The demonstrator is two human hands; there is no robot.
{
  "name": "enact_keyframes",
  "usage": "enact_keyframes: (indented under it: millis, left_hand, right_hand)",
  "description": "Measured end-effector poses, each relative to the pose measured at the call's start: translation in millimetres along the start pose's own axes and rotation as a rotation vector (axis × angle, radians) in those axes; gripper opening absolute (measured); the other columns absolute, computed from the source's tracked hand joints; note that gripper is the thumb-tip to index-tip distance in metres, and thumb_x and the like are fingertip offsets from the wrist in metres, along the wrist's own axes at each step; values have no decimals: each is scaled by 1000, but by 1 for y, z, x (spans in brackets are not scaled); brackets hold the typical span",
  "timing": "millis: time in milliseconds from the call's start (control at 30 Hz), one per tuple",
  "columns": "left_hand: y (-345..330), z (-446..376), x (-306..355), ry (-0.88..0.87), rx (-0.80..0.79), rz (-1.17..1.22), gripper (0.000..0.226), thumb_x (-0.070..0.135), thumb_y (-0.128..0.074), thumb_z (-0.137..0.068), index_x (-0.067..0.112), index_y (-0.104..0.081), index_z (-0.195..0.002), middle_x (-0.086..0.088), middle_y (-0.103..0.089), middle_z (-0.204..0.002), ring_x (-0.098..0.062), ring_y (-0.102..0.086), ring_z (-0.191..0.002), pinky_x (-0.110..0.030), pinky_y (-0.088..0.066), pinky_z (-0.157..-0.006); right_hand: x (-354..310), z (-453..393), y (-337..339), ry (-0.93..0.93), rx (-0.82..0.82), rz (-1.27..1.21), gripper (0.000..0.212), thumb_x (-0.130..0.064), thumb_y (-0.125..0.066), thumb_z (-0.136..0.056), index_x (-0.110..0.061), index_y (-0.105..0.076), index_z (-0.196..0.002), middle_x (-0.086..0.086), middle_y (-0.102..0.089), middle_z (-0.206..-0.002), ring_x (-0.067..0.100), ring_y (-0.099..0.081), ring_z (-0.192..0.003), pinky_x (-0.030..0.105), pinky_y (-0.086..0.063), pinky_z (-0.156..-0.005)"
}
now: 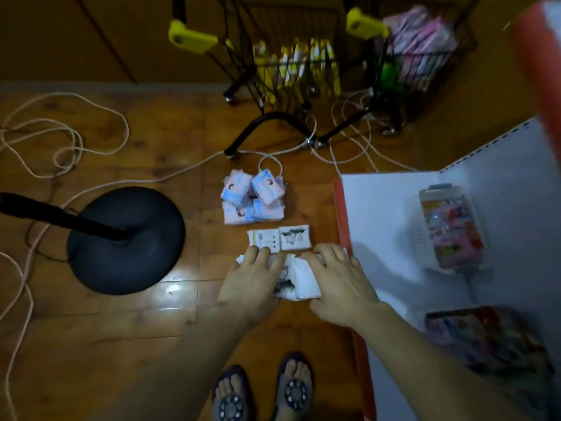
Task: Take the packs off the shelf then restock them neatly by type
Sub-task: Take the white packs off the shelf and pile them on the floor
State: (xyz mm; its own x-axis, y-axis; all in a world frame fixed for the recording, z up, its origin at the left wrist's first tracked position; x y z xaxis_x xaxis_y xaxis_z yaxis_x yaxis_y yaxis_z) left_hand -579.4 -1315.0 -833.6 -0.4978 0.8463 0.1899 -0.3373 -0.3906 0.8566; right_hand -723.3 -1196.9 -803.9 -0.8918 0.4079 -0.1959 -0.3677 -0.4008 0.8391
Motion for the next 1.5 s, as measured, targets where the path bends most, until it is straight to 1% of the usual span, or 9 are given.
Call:
enact_keyframes:
  millis: [200,367,600,833,1000,1133,1200,1300,1500]
  left_hand:
    - [-135,-83,-24,59,-55,6,74,40,-59,-94,21,-16,-152,-7,-31,-145,-30,-25,-137,-50,-48,-97]
    - [-219,-139,-46,62,-51,22,68,33,-57,-96,20,-19,-150,-9,-31,-145,-30,-25,-137,-43,-54,-85]
    - [-282,-185,-52,116,-10,61,58,22,-55,-94,17,-28,-146,-13,-27,-147,-32,-22,-137,-45,-56,-77]
    - [-301,-181,-52,128,135,-40,64,23,-70,-84,13,-46,-141,-13,-47,-141,-35,-41,-131,-46,-56,-65]
    - [-273,-167,-55,143,113,-78,72,33,-72,-83,17,-40,-146,-15,-45,-144,-37,-40,-132,-63,-43,-96]
    - [-212,-136,-53,108,125,-96,71,42,-59,-93,19,-29,-153,-15,-36,-152,-36,-31,-141,-64,-24,-113]
    - [-169,-117,-52,136,157,-61,74,48,-56,-94,18,-26,-154,-14,-34,-153,-35,-29,-141,-62,-21,-114]
    - [-91,-85,-49,176,227,-15,74,55,-56,-88,18,-35,-149,-11,-43,-145,-33,-39,-132,-60,-30,-109]
    - [75,-29,-37,166,351,30,67,53,-54,-92,18,-39,-147,-11,-45,-145,-35,-37,-135,-55,-36,-107]
  right_hand:
    - [37,-91,-136,42,23,84,76,-31,-69,-71,-25,-43,-142,4,-42,-139,29,-33,-136,49,-33,-108]
    - [57,-147,-220,19,79,129,69,-32,-73,-69,-24,-54,-135,6,-52,-135,31,-41,-133,53,-32,-108]
    - [79,-193,-278,-49,184,186,63,-33,-77,-70,-23,-59,-130,12,-53,-124,35,-49,-120,51,-36,-98]
    - [79,-200,-297,-77,184,156,69,-32,-75,-75,-18,-52,-138,14,-52,-131,35,-46,-125,52,-37,-102]
    - [64,-181,-267,-58,171,136,73,-43,-74,-76,-14,-51,-140,16,-50,-136,36,-43,-132,55,-35,-108]
    - [49,-152,-209,-59,213,121,68,-44,-72,-79,-12,-55,-136,13,-54,-137,35,-43,-134,54,-35,-109]
    - [40,-134,-168,-49,236,123,66,-45,-69,-81,-12,-55,-137,12,-55,-138,35,-42,-135,54,-35,-110]
    - [24,-108,-96,-53,268,133,64,-47,-63,-84,-13,-55,-137,12,-53,-139,35,-41,-136,55,-34,-110]
    - [-14,-54,67,-48,396,137,66,-49,-62,-85,-14,-51,-139,12,-52,-139,34,-41,-136,53,-34,-110]
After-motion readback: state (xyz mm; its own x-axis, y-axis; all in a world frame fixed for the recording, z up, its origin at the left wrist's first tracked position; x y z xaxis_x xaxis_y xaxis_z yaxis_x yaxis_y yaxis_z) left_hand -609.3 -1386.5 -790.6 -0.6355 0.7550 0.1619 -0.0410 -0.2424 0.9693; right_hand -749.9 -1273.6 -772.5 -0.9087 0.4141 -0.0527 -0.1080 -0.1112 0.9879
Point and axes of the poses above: each hand's wrist, its own z-axis away from the middle knuckle, its own y-axis out of the back of the hand, x = y × z, the point moved 1 cm from there along -z, towards the middle knuckle
